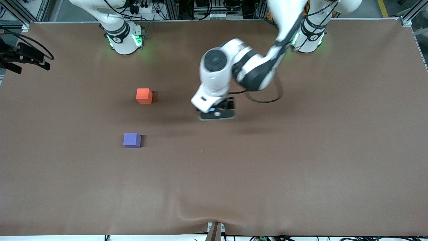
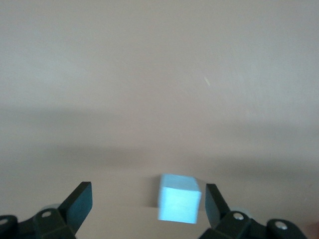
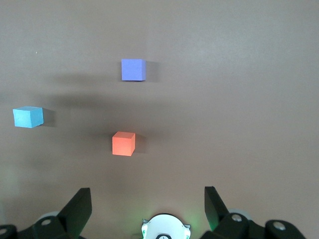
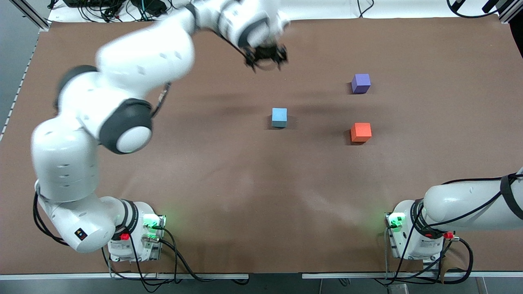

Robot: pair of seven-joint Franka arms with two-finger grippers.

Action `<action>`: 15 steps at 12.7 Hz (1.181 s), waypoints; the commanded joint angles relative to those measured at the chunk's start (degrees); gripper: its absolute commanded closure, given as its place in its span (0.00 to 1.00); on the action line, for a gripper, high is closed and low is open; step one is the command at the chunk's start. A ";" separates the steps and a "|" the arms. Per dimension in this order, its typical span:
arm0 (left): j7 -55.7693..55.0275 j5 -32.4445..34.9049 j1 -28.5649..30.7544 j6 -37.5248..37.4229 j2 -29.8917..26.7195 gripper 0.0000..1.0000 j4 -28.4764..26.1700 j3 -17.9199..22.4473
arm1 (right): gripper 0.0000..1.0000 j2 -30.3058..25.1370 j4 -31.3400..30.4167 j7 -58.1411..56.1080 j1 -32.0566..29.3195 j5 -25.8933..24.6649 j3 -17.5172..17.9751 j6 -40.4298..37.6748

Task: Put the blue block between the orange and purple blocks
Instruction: 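Release the block with the left gripper while the right gripper reaches in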

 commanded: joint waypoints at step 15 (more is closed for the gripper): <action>47.34 2.82 35.07 -1.01 -32.34 0.00 -34.76 0.25 | 0.00 15.14 -0.94 11.60 10.09 6.45 1.27 4.63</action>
